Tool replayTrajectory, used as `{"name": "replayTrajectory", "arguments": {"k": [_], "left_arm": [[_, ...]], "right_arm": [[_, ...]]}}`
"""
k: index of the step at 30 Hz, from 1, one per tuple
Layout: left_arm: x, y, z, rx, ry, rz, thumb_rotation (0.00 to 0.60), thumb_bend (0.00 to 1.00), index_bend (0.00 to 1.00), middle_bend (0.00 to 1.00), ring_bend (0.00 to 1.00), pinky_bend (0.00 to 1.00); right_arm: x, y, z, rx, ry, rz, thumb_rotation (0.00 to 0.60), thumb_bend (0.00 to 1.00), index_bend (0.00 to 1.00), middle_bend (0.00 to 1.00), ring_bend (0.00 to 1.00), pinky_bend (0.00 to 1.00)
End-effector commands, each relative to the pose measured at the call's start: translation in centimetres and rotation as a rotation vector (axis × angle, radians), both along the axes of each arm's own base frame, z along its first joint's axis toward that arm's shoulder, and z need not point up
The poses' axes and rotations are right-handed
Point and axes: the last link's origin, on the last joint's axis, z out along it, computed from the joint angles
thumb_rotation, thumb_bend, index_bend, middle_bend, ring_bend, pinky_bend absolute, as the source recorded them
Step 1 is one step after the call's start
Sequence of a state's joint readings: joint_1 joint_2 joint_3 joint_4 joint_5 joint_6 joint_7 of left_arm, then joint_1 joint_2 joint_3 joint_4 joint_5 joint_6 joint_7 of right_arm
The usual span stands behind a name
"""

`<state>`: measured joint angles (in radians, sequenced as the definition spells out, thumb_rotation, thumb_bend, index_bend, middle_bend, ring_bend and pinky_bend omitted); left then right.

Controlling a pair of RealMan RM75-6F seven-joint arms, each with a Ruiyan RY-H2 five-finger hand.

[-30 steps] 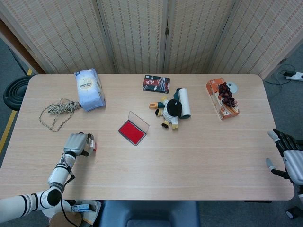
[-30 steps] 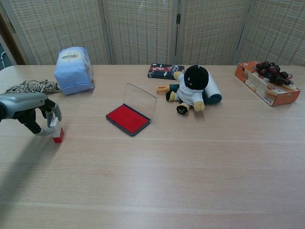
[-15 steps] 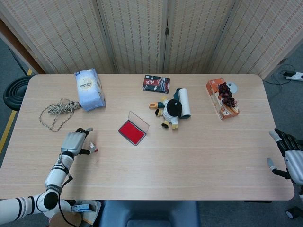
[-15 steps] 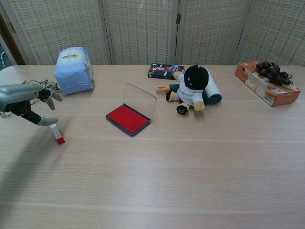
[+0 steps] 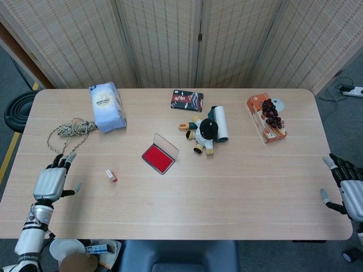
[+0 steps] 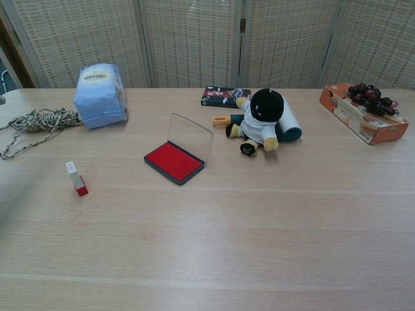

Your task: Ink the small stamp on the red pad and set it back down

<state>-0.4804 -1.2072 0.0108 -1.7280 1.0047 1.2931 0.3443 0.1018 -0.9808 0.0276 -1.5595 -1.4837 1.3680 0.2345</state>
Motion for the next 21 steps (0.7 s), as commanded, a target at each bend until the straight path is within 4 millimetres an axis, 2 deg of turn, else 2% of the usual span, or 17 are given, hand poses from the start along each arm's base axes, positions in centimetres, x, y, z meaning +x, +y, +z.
{"name": "replayTrajectory", "arguments": {"k": [1, 4, 10, 13, 21], "left_arm": [[-4.4, -2.5, 1.6, 0.073, -0.021, -0.010, 0.547, 0.30, 0.00, 0.01, 0.00, 0.17], [-5.8, -3.1, 2.0, 0.097, -0.032, -0.020, 0.553, 0.30, 0.00, 0.00, 0.00, 0.14], [-6.6, -3.4, 3.3, 0.103, -0.007, -0.017, 0.549, 0.30, 0.00, 0.00, 0.00, 0.00], [-7.2, -3.8, 3.7, 0.095, -0.012, 0.010, 0.543, 0.30, 0.00, 0.00, 0.00, 0.00], [-7.1, -3.8, 4.4, 0.091, -0.011, -0.013, 0.549, 0.30, 0.00, 0.00, 0.00, 0.00]], "right_arm": [[-0.4, -0.5, -0.4, -0.015, 0.030, -0.032, 0.600, 0.42, 0.02, 0.00, 0.00, 0.00], [-0.7, -0.9, -0.9, -0.025, 0.063, -0.063, 0.600, 0.42, 0.02, 0.00, 0.00, 0.00], [-0.8, -1.4, -1.8, -0.017, 0.093, -0.094, 0.600, 0.42, 0.02, 0.00, 0.00, 0.00], [-0.9, -1.5, -2.0, -0.021, 0.101, -0.102, 0.600, 0.42, 0.02, 0.00, 0.00, 0.00], [-0.3, -1.1, -1.9, -0.054, 0.125, -0.089, 0.600, 0.42, 0.02, 0.00, 0.00, 0.00]]}}
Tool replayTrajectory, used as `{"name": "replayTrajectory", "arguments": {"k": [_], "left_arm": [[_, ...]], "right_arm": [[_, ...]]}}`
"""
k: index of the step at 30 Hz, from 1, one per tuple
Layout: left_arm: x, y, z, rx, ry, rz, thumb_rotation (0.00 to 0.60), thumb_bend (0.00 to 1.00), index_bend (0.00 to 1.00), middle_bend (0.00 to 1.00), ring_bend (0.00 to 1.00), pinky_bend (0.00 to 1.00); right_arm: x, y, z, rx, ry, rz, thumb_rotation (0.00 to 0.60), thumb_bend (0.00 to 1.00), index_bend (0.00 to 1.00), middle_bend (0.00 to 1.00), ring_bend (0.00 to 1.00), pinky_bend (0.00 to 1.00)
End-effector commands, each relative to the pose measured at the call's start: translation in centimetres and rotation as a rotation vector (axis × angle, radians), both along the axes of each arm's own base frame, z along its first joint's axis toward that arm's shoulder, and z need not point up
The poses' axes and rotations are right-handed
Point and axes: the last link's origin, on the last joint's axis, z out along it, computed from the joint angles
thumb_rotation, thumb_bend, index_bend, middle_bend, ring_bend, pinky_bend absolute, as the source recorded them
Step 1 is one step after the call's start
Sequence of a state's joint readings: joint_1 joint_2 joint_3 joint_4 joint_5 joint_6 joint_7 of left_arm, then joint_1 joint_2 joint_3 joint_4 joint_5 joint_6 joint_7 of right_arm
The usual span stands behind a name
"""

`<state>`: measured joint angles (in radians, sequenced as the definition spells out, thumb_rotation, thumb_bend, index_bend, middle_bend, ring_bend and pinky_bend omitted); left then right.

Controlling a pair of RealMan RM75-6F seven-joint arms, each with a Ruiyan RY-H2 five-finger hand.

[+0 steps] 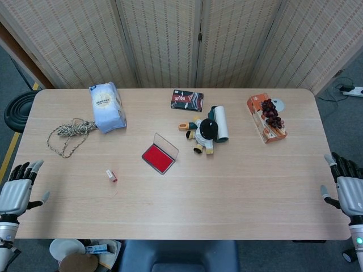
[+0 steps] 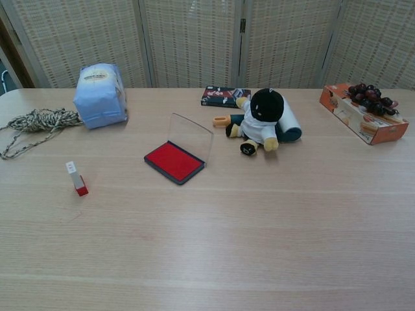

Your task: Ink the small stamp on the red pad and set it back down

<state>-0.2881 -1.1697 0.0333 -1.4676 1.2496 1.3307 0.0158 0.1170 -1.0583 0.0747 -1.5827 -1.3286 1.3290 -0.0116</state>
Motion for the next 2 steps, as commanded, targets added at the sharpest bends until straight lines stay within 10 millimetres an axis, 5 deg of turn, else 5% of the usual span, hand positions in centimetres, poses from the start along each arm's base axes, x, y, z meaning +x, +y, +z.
{"name": "replayTrajectory", "arguments": {"k": [1, 2], "left_arm": [[0.29, -0.14, 0.21, 0.007, -0.004, -0.014, 0.550, 0.30, 0.00, 0.00, 0.00, 0.00], [0.36, -0.19, 0.21, 0.007, -0.005, -0.017, 0.551, 0.30, 0.00, 0.00, 0.00, 0.00]], "right_arm": [[0.29, 0.23, -0.02, -0.011, 0.009, 0.009, 0.600, 0.42, 0.02, 0.00, 0.00, 0.00], [0.31, 0.26, -0.03, -0.012, 0.011, 0.010, 0.600, 0.42, 0.02, 0.00, 0.00, 0.00]]}}
